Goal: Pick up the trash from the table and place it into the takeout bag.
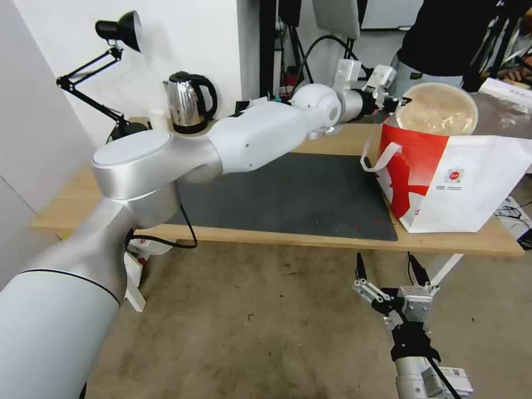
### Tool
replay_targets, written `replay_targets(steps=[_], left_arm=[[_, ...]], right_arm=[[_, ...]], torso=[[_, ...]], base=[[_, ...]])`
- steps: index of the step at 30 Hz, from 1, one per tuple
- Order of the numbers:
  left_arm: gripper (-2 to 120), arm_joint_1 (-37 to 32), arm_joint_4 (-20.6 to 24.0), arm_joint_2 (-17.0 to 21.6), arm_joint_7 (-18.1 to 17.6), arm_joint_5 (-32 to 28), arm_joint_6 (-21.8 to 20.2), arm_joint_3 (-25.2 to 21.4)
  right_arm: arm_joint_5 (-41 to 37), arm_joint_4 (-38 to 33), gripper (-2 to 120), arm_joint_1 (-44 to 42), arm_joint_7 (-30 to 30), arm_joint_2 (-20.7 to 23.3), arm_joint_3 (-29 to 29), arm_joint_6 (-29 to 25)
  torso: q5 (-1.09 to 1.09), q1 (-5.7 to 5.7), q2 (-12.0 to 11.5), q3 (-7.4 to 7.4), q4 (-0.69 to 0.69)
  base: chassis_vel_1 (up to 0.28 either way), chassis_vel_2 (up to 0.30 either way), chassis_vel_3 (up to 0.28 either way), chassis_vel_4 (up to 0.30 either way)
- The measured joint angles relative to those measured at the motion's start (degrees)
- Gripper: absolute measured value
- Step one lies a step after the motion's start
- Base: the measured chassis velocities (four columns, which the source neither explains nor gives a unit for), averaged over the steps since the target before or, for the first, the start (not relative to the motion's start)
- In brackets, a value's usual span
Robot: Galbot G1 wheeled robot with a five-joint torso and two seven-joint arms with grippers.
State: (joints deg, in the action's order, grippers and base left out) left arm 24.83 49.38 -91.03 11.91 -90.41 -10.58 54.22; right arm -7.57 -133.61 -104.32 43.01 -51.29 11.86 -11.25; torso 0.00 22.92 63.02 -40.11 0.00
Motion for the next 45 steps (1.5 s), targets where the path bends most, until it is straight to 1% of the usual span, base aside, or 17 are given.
replay_targets(steps=[3,7,8,11,12,19,20,25,27,29,31,34,38,41,43,44,45], left_arm=[[0,0.2,0.4,0.3,1.6,0.4,0.2,0.2],[3,0.3,1.1,0.6,7.3,1.9,1.5,1.0],[3,0.3,1.1,0.6,7.3,1.9,1.5,1.0],[18,0.3,1.6,0.7,8.2,2.3,1.6,1.5],[18,0.3,1.6,0.7,8.2,2.3,1.6,1.5],[46,1.7,3.8,1.7,8.2,2.2,1.6,2.5],[46,1.7,3.8,1.7,8.2,2.2,1.6,2.5],[64,2.0,4.3,2.4,8.1,2.1,1.5,2.3],[75,1.8,4.6,2.8,8.0,2.1,1.6,1.8],[78,1.7,4.7,2.8,8.0,2.1,1.7,1.6],[89,1.4,4.7,2.8,8.0,2.5,1.8,0.7],[95,1.2,3.8,2.4,8.4,3.4,1.9,-1.0],[100,1.0,0.0,0.6,8.9,6.3,2.1,-8.5],[100,1.6,2.7,3.3,8.8,7.8,2.1,-11.1],[100,1.7,8.8,9.3,7.6,9.3,2.0,-12.3],[100,1.7,8.8,9.3,7.6,9.3,2.0,-12.3],[100,1.5,11.4,12.0,7.0,9.8,2.0,-12.9]], right_arm=[[0.0,0.0,100,0.0,0.0,0.0,0.0,0.0],[0.0,0.0,100,0.0,0.0,0.0,0.0,0.0],[0.0,0.0,100,0.0,0.0,0.0,0.0,0.0],[0.0,0.0,100,0.0,0.0,0.0,0.0,0.0],[0.0,0.0,100,0.0,0.0,0.0,0.0,0.0],[0.0,0.0,100,0.0,0.0,0.0,0.0,0.0],[0.0,0.0,100,0.0,0.0,0.0,0.0,0.0],[0.0,0.0,100,0.0,0.0,0.0,0.0,0.0],[0.0,0.0,100,0.0,0.0,0.0,0.0,0.0],[0.0,0.0,100,0.0,0.0,0.0,0.0,0.0],[0.0,0.0,100,0.0,0.0,0.0,0.0,0.0],[0.0,0.0,100,0.0,0.0,0.0,0.0,0.0],[0.0,0.0,100,0.0,0.0,0.0,0.0,0.0],[0.0,0.0,100,0.0,0.0,0.0,0.0,0.0],[0.0,0.0,100,0.0,0.0,0.0,0.0,0.0],[0.0,0.0,100,0.0,0.0,0.0,0.0,0.0],[0.0,0.0,100,0.0,0.0,0.0,0.0,0.0]], torso=[[0.0,0.0,0.0,0.01,0.01],[0.0,0.0,0.0,0.0,-0.01],[0.0,0.0,0.0,0.0,-0.01],[0.0,0.0,0.0,0.0,0.01],[0.0,0.0,0.0,0.0,0.01],[0.0,-0.01,0.0,0.0,0.0],[0.0,-0.01,0.0,0.0,0.0],[0.0,-0.01,0.0,0.0,0.0],[0.0,-0.01,0.0,0.0,0.01],[0.0,-0.01,0.0,0.0,0.01],[0.0,-0.01,0.0,0.0,-0.01],[0.0,-0.01,0.0,0.0,0.0],[0.0,-0.01,0.0,0.0,-0.02],[0.01,0.0,0.0,0.0,-0.05],[-0.01,-0.01,0.0,0.0,-0.01],[-0.01,-0.01,0.0,0.0,-0.01],[-0.01,-0.01,0.0,0.0,0.0]], base=[[0.0,0.0,0.0,0.0],[0.0,0.0,0.0,0.0],[0.0,0.0,0.0,0.0],[0.0,0.0,0.0,0.0],[0.0,0.0,0.0,0.0],[0.0,0.0,0.0,0.0],[0.0,0.0,0.0,0.0],[0.0,0.0,0.0,0.0],[0.0,0.0,0.0,0.0],[0.0,0.0,0.0,0.0],[0.0,0.0,0.0,0.0],[0.0,0.0,0.0,0.0],[0.0,0.0,0.0,0.0],[0.0,0.0,0.0,0.0],[0.0,0.0,0.0,0.0],[0.0,0.0,0.0,0.0],[0.0,0.0,0.0,0.0]])
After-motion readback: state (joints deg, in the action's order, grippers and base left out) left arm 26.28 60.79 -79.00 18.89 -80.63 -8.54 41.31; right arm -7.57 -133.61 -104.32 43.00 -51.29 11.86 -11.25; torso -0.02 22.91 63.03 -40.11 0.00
